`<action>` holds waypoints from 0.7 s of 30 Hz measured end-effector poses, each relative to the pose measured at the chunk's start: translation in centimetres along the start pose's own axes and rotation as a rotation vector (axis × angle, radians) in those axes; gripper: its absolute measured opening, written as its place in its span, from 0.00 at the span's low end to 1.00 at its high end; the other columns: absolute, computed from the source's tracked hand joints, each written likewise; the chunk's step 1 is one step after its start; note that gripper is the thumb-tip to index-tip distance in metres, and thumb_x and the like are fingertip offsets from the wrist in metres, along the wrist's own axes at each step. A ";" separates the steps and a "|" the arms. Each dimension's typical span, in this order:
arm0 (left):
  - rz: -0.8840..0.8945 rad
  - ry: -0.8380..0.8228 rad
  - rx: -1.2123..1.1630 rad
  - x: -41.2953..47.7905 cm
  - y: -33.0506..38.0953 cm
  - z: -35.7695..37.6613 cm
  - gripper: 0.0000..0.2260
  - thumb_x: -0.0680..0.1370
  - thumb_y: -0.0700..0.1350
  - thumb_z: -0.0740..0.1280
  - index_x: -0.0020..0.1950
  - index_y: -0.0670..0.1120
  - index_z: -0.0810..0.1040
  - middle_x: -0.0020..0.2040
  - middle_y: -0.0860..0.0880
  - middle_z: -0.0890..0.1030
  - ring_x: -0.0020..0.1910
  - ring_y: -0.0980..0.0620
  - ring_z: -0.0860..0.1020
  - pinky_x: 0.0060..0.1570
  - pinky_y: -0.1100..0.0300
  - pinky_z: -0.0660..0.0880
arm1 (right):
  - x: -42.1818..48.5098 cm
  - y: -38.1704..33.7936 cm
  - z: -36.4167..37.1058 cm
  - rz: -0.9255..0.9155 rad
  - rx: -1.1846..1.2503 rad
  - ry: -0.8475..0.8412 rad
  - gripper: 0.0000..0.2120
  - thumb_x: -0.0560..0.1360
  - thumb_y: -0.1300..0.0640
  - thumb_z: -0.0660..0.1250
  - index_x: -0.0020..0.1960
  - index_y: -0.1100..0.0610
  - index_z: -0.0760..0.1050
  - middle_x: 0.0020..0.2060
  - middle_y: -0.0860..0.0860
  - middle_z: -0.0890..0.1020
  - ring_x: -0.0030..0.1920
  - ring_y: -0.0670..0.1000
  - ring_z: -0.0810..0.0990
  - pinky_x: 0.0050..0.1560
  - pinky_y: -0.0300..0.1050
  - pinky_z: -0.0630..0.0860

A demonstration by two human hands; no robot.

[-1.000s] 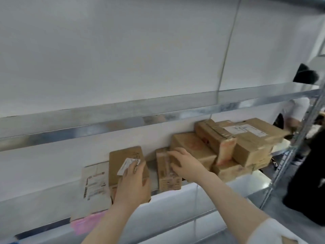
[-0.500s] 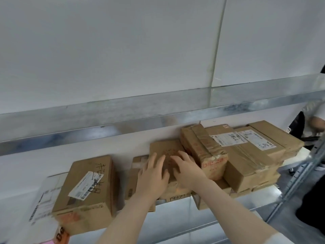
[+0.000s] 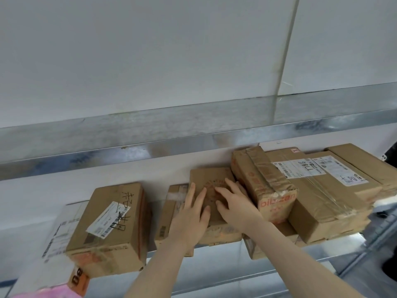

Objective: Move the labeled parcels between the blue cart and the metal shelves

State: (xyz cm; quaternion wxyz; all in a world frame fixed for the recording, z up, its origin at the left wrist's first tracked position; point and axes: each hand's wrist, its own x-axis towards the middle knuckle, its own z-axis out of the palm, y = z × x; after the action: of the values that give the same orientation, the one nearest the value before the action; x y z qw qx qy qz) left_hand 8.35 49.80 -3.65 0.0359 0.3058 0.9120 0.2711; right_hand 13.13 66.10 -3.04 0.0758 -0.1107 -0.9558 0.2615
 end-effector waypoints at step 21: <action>-0.130 0.063 -0.200 -0.6 0.6 0.6 0.23 0.82 0.54 0.51 0.76 0.63 0.50 0.78 0.59 0.44 0.70 0.52 0.64 0.53 0.65 0.67 | -1.0 0.2 1.0 0.050 0.118 0.076 0.25 0.78 0.44 0.58 0.74 0.45 0.60 0.76 0.45 0.56 0.73 0.51 0.59 0.69 0.48 0.64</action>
State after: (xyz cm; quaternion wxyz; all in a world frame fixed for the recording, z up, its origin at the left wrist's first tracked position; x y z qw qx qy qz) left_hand 9.29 50.12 -3.95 0.0552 0.2323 0.8989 0.3674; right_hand 13.95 65.53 -4.06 0.1121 -0.1399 -0.9320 0.3150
